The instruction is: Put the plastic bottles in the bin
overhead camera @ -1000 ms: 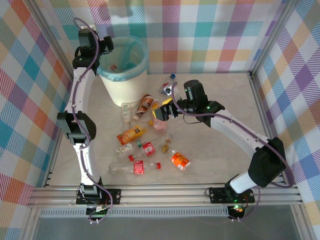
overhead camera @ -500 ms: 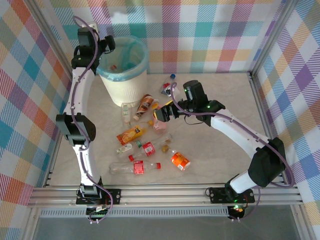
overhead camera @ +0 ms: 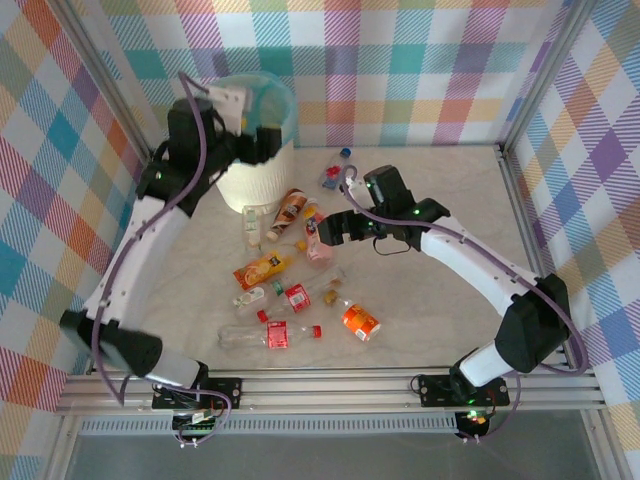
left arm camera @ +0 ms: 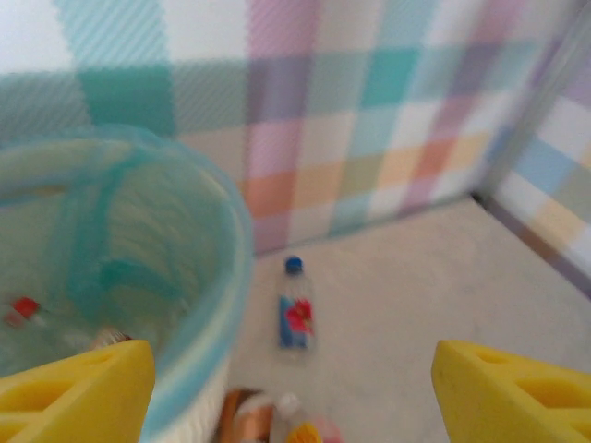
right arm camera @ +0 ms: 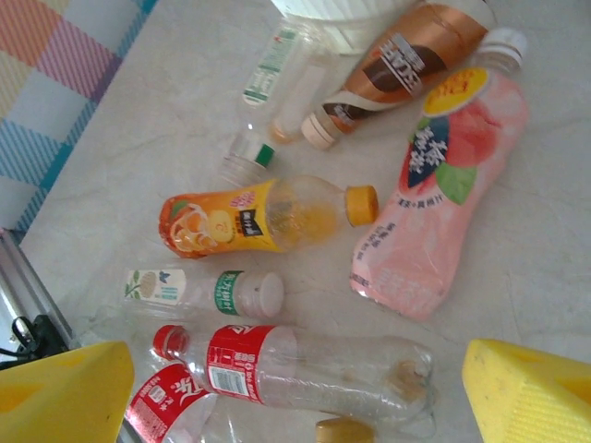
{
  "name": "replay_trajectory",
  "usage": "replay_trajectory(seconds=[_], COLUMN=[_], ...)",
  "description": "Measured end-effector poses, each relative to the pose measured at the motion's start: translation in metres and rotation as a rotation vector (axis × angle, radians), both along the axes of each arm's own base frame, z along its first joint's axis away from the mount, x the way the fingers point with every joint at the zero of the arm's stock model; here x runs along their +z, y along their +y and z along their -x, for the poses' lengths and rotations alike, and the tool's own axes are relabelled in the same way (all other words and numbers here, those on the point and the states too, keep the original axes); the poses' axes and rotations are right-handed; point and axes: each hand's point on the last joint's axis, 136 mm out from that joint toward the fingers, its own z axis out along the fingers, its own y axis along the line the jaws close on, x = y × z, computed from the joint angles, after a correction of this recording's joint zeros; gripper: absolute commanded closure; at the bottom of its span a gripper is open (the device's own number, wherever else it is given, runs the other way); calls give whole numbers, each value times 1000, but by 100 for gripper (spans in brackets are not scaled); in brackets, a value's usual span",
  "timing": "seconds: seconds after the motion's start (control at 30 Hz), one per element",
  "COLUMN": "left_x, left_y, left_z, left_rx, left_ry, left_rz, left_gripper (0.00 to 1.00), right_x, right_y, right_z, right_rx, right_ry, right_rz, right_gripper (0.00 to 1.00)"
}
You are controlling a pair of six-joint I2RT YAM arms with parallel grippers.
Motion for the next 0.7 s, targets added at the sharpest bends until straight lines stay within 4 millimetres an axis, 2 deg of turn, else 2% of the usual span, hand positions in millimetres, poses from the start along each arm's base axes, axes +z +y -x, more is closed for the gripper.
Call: replay_trajectory(seconds=[0.2,0.27,0.37,0.5,0.7], left_x=[-78,-103,-128,-138,-120], left_y=[-17,-15,-7,6,31], left_z=[72,94,121,149,164], left_rx=[-195,-226,-234,-215,-120], left_ry=[137,189,243,255,167], left_rz=[-62,-69,-72,-64,-76], left_gripper=[21,21,21,20,19], right_x=[-50,-67,-84,-102,-139], right_y=[8,13,22,34,41], right_z=[-15,-24,-38,-59,-76], right_rx=[-34,-38,-45,-53,-55], right_ry=[130,166,194,216,268], right_rz=[81,108,140,171,245], right_gripper=[7,7,7,8,9])
